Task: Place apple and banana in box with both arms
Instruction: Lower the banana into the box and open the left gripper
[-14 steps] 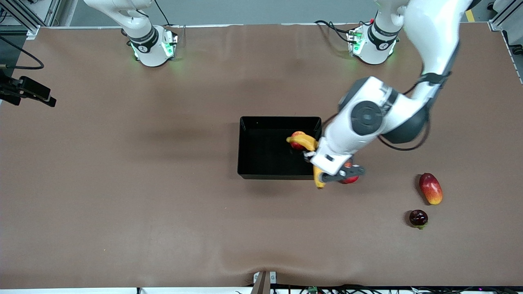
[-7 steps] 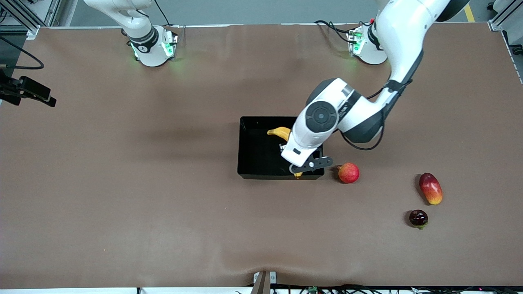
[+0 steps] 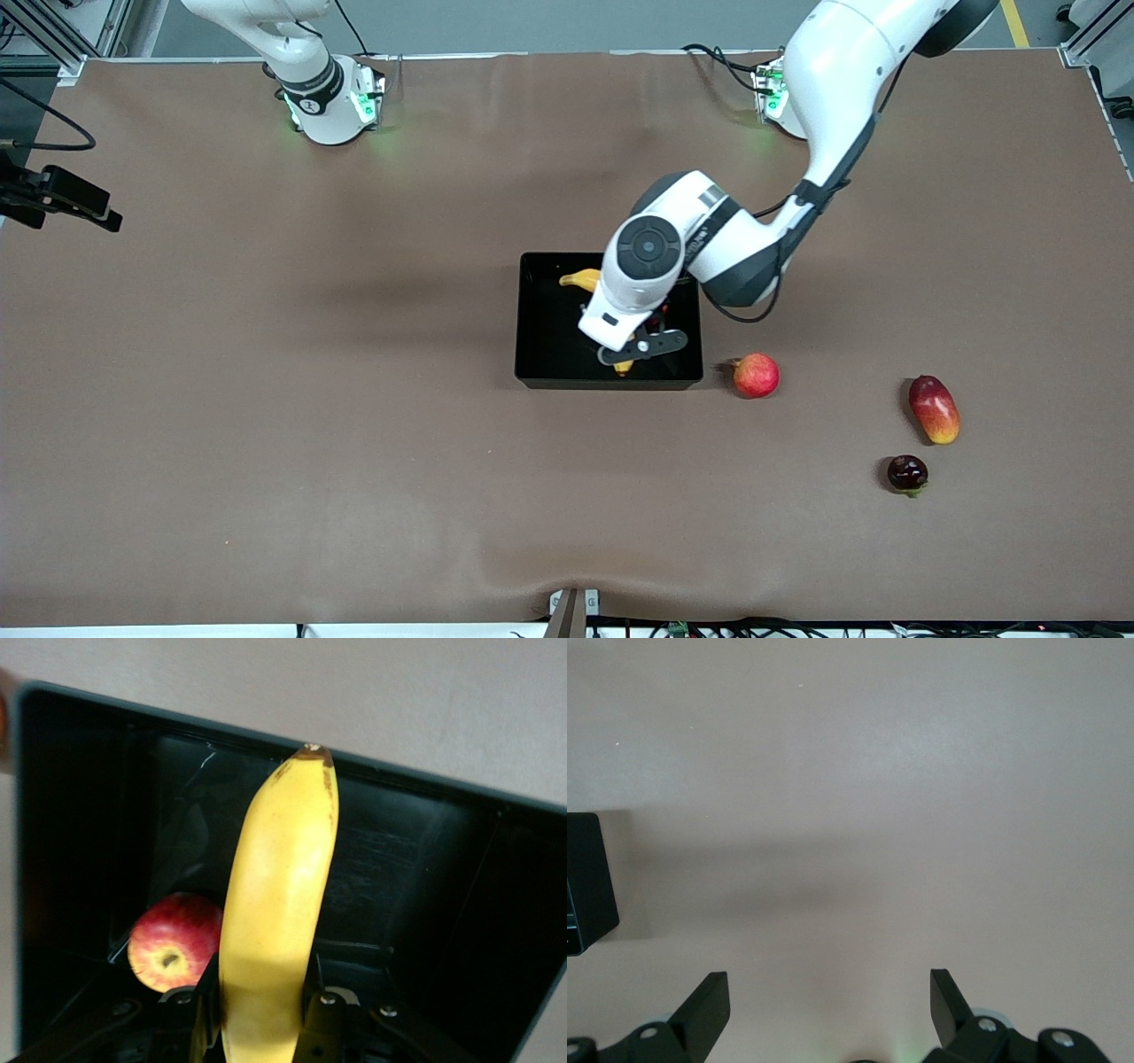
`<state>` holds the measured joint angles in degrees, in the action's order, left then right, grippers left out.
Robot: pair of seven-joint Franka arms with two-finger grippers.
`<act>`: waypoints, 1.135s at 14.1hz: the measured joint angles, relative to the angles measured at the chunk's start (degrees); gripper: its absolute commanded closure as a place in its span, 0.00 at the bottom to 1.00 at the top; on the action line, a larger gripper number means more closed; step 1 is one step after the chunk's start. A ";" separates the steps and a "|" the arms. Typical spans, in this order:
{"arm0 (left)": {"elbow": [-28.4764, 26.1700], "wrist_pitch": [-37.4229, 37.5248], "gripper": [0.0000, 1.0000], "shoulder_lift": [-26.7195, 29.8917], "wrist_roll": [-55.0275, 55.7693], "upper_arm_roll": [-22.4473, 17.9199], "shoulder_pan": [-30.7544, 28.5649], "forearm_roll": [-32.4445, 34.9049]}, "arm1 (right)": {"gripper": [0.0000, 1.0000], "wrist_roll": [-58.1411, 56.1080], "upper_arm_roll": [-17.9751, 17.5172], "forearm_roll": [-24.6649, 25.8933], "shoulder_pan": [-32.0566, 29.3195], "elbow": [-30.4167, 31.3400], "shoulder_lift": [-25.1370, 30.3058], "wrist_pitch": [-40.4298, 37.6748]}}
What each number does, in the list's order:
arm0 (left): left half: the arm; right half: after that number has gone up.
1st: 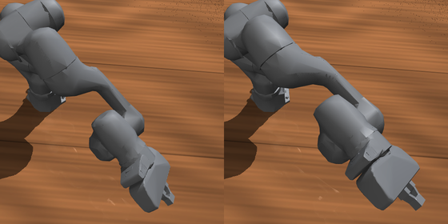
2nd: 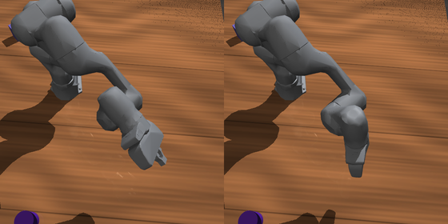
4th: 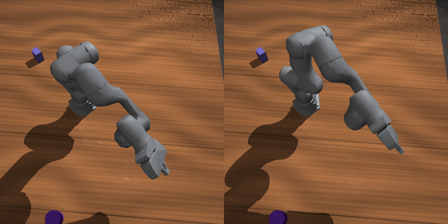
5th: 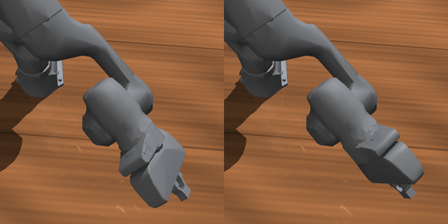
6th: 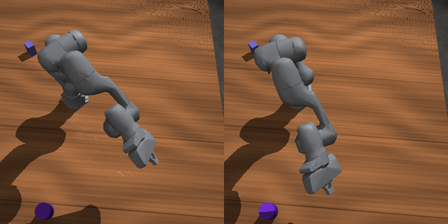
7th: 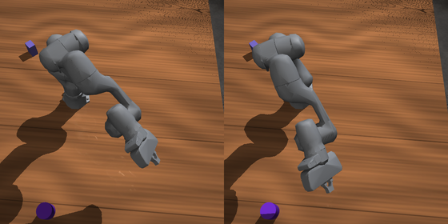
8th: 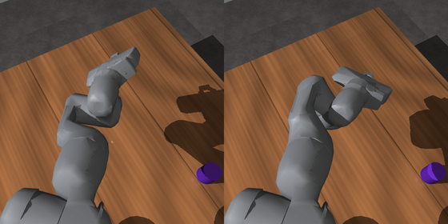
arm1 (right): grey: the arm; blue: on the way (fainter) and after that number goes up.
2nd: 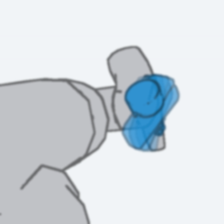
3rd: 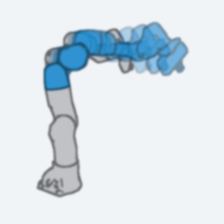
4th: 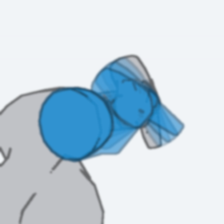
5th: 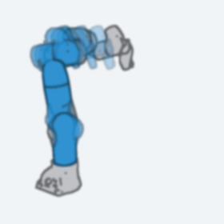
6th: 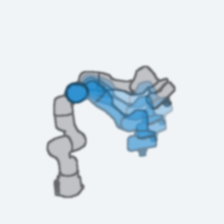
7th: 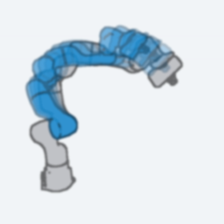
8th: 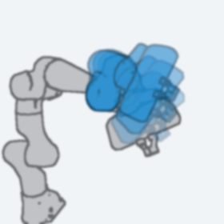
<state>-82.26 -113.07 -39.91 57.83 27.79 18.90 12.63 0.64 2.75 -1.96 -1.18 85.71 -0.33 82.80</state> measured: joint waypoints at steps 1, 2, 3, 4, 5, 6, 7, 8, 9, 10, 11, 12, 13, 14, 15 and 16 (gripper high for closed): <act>-0.01 -0.47 1.00 -0.85 0.40 -0.04 0.81 1.10 | 0.00 0.00 0.00 0.00 0.00 0.00 0.00 0.00; -0.02 -0.94 1.00 -1.73 0.74 -0.06 1.48 2.14 | 0.00 0.00 0.00 0.00 0.00 0.00 0.00 -0.01; -0.02 -1.97 1.00 -2.59 0.82 -0.14 1.98 2.72 | 0.00 0.00 -0.01 0.00 0.01 0.00 0.00 -0.03; -0.02 -3.31 1.00 -3.42 0.82 -0.18 2.34 2.90 | 0.00 0.00 -0.03 0.00 0.02 0.00 0.00 -0.03; -0.03 -4.35 1.00 -4.19 0.83 -0.19 2.69 2.95 | 0.00 0.00 -0.07 0.00 0.04 0.00 0.00 -0.04; -0.03 -5.15 1.00 -4.98 0.87 -0.20 3.09 2.98 | 0.00 0.00 -0.10 0.00 0.05 0.00 0.00 -0.04; -0.05 -6.20 1.00 -5.80 0.93 -0.26 3.48 3.08 | 0.00 0.00 -0.12 0.00 0.05 0.00 0.00 -0.04; -0.06 -7.48 1.00 -6.59 0.96 -0.34 3.78 3.46 | 0.00 0.00 -0.12 0.00 0.06 0.00 0.00 -0.03; -0.08 -8.64 1.00 -7.42 0.97 -0.44 4.07 4.12 | 0.00 0.00 -0.13 0.00 0.06 0.00 0.00 -0.03; -0.08 -9.51 1.00 -8.20 0.97 -0.62 4.40 4.58 | 0.00 0.00 -0.13 0.00 0.06 0.00 0.00 -0.03; -0.09 -10.44 1.00 -8.97 0.97 -1.03 4.86 4.79 | 0.00 0.00 -0.13 0.00 0.06 0.00 0.00 -0.03; -0.09 -11.38 1.00 -9.65 0.97 -1.48 5.27 4.82 | 0.00 0.00 -0.14 0.00 0.06 0.00 0.00 -0.03; -0.09 -12.07 1.00 -10.33 0.97 -1.74 5.61 4.84 | 0.00 0.00 -0.15 0.00 0.06 0.00 0.00 -0.03; -0.08 -12.56 0.83 -10.93 0.97 -1.94 5.90 4.87 | 0.00 0.00 -0.15 0.00 0.07 0.00 0.00 -0.03; -0.03 -12.92 0.40 -11.32 0.97 -2.27 6.26 4.95 | 0.00 0.00 -0.16 0.00 0.07 0.00 0.00 -0.03; 0.09 -13.04 0.07 -11.29 0.97 -2.76 6.73 4.97 | 0.00 0.00 -0.17 0.00 0.08 0.00 0.00 -0.03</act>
<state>-82.17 -126.11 -51.20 58.80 25.04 25.63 17.60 0.64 2.59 -1.96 -1.11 85.71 -0.33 82.76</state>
